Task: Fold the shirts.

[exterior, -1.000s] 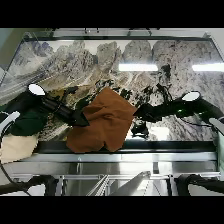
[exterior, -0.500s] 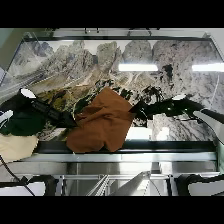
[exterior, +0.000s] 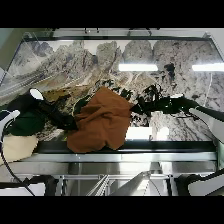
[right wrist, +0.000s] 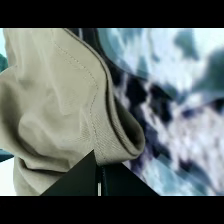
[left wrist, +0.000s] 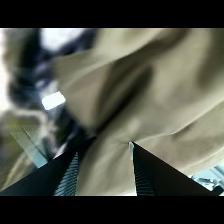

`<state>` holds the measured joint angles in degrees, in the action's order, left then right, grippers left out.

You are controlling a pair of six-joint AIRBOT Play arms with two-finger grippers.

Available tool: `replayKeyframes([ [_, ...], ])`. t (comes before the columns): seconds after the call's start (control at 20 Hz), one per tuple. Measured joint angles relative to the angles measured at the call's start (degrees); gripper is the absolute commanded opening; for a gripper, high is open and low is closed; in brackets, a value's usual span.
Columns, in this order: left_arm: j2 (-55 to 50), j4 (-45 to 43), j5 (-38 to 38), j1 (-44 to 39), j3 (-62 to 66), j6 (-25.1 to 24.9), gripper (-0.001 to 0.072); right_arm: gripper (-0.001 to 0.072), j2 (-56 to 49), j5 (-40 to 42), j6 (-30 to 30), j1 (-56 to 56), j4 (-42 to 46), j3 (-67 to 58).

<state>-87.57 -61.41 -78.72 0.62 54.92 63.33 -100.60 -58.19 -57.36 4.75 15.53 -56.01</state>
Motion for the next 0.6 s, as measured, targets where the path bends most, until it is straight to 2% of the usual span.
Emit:
replayKeyframes([
  [0.05, 0.0, -0.09, 0.61, -1.4, 0.0, -0.11, 0.0245, 0.0018, -0.07, -0.31, 0.04, 0.0, -0.26, -0.04],
  [0.1, 0.0, -0.11, 1.33, -2.75, 0.0, -0.17, 0.0017, 0.0018, -0.07, -0.68, 0.24, 0.0, -0.57, -0.09],
  [0.35, 0.26, 0.72, 2.51, -8.13, 1.92, -2.03, 0.002, 0.0018, 1.29, -5.29, 2.6, -0.31, -3.45, -0.13],
  [0.6, 8.2, 8.41, -3.85, -5.81, 13.62, -2.58, 0.002, 0.0018, 13.66, -15.13, 4.9, -4.0, -5.49, -2.93],
])
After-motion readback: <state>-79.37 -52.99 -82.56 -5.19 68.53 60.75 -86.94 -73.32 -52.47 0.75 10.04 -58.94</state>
